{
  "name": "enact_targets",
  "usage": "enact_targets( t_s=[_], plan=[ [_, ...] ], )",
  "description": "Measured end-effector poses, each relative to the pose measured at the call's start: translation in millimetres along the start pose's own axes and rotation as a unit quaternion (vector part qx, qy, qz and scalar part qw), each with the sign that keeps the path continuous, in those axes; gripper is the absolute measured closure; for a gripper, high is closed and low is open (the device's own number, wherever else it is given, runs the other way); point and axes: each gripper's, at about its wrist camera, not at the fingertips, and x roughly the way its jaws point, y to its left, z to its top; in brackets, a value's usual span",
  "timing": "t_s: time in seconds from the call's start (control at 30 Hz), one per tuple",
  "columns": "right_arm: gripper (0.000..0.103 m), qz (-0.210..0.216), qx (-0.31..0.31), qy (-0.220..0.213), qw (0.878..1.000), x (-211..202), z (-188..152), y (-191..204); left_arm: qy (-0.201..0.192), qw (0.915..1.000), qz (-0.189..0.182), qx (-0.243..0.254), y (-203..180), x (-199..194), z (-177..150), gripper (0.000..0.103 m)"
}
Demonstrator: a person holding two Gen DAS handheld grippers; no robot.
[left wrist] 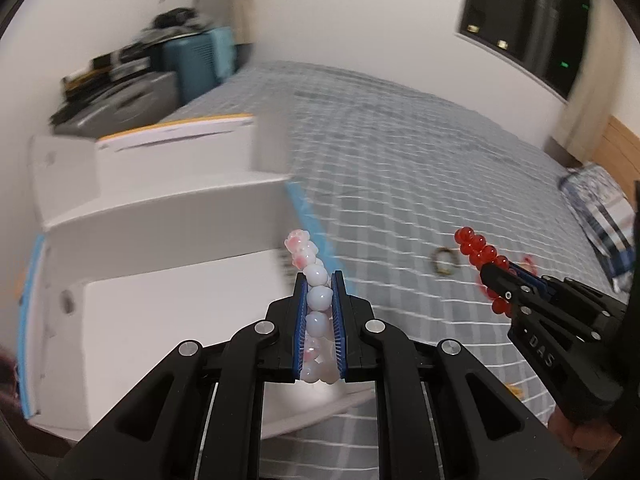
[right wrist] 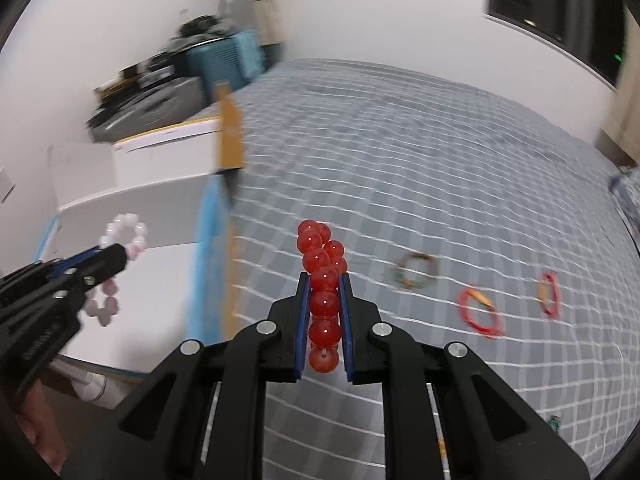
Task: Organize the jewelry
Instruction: 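Carry both held bracelets over the white cardboard box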
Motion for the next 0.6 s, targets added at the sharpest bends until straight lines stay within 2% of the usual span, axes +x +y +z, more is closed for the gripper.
enact_targets(
  t_s=[0.3,0.43,0.6],
  plan=[
    [0.09,0.062,-0.073,0.018,0.995,22.6,1.7,126.0,0.031,0.9962,0.06,-0.056,98.2,6.8,-23.4,0.092],
    [0.09,0.079,-0.088,0.045,0.992,41.8,-7.3,161.0,0.051,0.9931,0.075,-0.074,125.5,14.2,-36.4,0.092],
    [0.09,0.08,-0.092,0.077,0.99,66.9,-15.8,181.7,0.072,0.9902,0.086,-0.084,147.0,18.4,-52.5,0.092]
  ],
)
